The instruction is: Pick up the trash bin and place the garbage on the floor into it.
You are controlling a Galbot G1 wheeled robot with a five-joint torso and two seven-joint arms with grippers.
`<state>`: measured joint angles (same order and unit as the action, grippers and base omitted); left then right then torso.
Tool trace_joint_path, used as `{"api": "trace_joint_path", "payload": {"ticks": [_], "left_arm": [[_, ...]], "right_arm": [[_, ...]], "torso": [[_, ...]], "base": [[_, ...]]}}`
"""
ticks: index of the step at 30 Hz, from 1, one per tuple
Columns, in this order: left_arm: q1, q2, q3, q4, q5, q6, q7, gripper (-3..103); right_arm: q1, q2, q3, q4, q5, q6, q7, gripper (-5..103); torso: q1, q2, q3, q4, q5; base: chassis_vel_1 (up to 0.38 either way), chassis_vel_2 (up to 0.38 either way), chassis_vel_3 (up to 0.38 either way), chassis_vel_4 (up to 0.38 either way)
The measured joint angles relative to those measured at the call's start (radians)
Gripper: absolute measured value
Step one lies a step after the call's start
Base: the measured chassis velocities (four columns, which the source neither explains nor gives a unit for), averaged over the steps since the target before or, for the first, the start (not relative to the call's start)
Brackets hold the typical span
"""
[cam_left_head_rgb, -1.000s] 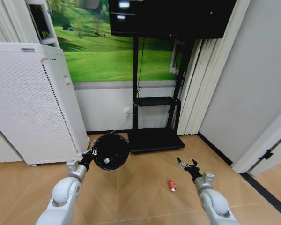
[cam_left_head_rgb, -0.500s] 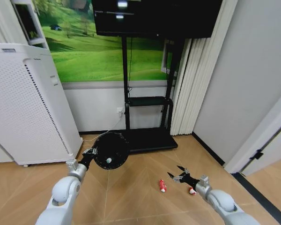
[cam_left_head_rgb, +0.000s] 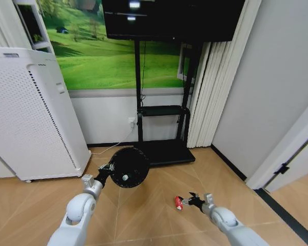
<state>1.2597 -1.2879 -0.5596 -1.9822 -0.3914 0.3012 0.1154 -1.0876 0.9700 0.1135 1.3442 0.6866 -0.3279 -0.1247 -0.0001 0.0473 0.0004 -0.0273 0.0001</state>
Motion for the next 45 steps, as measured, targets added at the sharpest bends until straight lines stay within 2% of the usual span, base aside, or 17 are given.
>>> {"api": "trace_joint_path", "payload": {"ticks": [1,4,11,13,15,17,19,31,33,34,36,37,39,40,42,43,45], "left_arm": [[0.0,0.0,0.0,0.0,0.0,0.0,0.0,3],[0.012,-0.006,-0.005,-0.014,0.0,0.001,-0.002,3],[0.028,-0.015,-0.012,-0.031,0.0,0.002,-0.008,3],[0.028,-0.019,-0.013,-0.035,0.0,0.002,-0.011,3],[0.028,-0.019,-0.013,-0.035,0.0,0.002,-0.011,3],[0.03,-0.017,-0.013,-0.043,0.0,0.005,-0.013,3],[0.03,-0.025,-0.019,-0.036,0.001,0.005,-0.013,3],[0.032,-0.039,-0.021,-0.03,0.005,0.0,-0.01,3],[0.033,-0.04,-0.021,-0.033,0.005,0.0,-0.01,3],[0.033,-0.04,-0.021,-0.033,0.005,0.0,-0.01,3],[0.036,-0.04,-0.021,-0.035,0.006,0.0,-0.009,3],[0.036,-0.04,-0.021,-0.035,0.006,0.0,-0.009,3],[0.039,-0.042,-0.022,-0.035,0.008,0.0,-0.007,3],[0.039,-0.042,-0.022,-0.035,0.008,0.0,-0.007,3],[0.04,-0.045,-0.022,-0.035,0.012,-0.001,-0.003,3],[0.04,-0.045,-0.022,-0.035,0.012,-0.001,-0.003,3],[0.04,-0.05,-0.021,-0.034,0.015,-0.001,-0.002,3]], "right_arm": [[0.0,0.0,0.0,0.0,0.0,0.0,0.0,100],[0.035,0.045,-0.022,-0.063,0.007,-0.044,0.071,100],[0.052,0.103,-0.022,-0.131,-0.003,-0.072,0.129,100],[0.056,0.148,-0.019,-0.16,-0.015,-0.057,0.154,100],[0.056,0.148,-0.019,-0.16,-0.015,-0.057,0.154,100],[0.062,0.214,-0.002,-0.206,-0.046,-0.045,0.177,100],[0.062,0.246,0.013,-0.226,-0.071,-0.032,0.181,100],[0.065,0.272,0.037,-0.277,-0.117,-0.005,0.18,102],[0.068,0.278,0.041,-0.29,-0.123,0.002,0.177,94],[0.068,0.278,0.041,-0.29,-0.123,0.002,0.177,94],[0.069,0.281,0.045,-0.293,-0.124,0.006,0.176,83],[0.069,0.281,0.045,-0.293,-0.124,0.006,0.176,83],[0.07,0.282,0.048,-0.294,-0.124,0.011,0.176,72],[0.07,0.282,0.048,-0.294,-0.124,0.011,0.176,72],[0.07,0.281,0.053,-0.295,-0.124,0.015,0.175,61],[0.07,0.281,0.053,-0.295,-0.124,0.015,0.175,61],[0.07,0.279,0.061,-0.295,-0.124,0.019,0.174,50]], "torso": [[0.0,0.0,0.0,0.0,0.0],[0.0,0.0,0.0,0.0001,-0.0001],[0.0,0.0,0.0,0.0001,-0.0004],[0.0,0.0,0.0,0.0,-0.0002],[0.0,0.0,0.0,0.0,-0.0002],[0.0,0.0,0.0,0.0002,0.0],[0.0,0.0,0.0,0.0001,-0.0003],[0.0,0.0,0.0,0.0,-0.0001],[0.0,0.0,0.0,0.0001,0.0],[0.0,0.0,0.0,0.0001,0.0],[0.0,0.0,0.0,0.0001,0.0],[0.0,0.0,0.0,0.0001,0.0],[0.0,0.0,0.0,0.0001,-0.0001],[0.0,0.0,0.0,0.0001,-0.0001],[0.0,0.0,0.0,0.0001,0.0],[0.0,0.0,0.0,0.0001,0.0],[0.0,0.0,0.0,0.0001,0.0]], "base": [[0.0,0.0,0.0,0.0],[0.0,0.0,0.0,0.0],[0.0,0.0,0.0,0.0],[0.0,0.0,0.0,0.0],[0.0,0.0,0.0,0.0],[0.0,0.0,0.0,0.0],[0.0,0.0,0.0,0.0],[0.0,0.0,0.0,0.0],[0.0,0.0,0.0,0.0],[0.0,0.0,0.0,0.0],[0.0,0.0,0.0,0.0],[0.0,0.0,0.0,0.0],[0.0,0.0,0.0,0.0],[0.0,0.0,0.0,0.0],[0.0,0.0,0.0,0.0],[0.0,0.0,0.0,0.0],[0.0,0.0,0.0,0.0]]}}
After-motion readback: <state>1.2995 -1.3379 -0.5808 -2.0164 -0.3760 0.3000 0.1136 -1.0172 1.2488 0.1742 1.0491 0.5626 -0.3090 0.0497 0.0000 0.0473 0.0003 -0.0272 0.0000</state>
